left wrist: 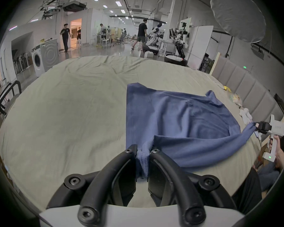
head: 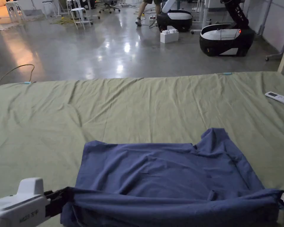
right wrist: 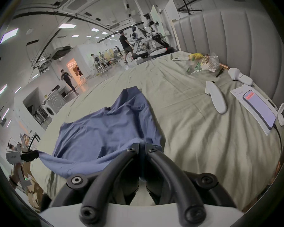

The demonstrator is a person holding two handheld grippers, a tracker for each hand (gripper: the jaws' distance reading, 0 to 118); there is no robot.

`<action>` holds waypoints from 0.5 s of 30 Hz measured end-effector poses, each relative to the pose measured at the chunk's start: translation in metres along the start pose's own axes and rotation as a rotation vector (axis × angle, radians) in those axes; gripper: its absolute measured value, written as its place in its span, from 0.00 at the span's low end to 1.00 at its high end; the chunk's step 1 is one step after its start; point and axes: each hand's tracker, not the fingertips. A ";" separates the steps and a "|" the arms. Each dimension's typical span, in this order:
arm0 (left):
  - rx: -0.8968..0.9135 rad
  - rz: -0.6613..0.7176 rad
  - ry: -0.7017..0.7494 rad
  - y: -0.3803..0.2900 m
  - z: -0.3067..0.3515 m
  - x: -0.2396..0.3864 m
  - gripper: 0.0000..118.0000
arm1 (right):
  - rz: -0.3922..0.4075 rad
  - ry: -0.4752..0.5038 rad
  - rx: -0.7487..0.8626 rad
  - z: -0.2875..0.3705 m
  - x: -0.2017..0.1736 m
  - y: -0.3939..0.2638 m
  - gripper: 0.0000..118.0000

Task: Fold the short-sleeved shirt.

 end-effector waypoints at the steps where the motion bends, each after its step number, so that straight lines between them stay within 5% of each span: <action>1: -0.001 0.015 0.008 0.010 -0.015 -0.002 0.10 | -0.007 -0.009 -0.005 -0.013 -0.001 0.006 0.05; 12: -0.107 0.200 0.078 0.032 -0.110 -0.017 0.11 | 0.034 -0.079 -0.096 -0.111 -0.006 0.023 0.05; 15: -0.099 0.247 0.078 0.025 -0.109 -0.021 0.20 | 0.056 -0.106 -0.117 -0.121 -0.004 0.021 0.07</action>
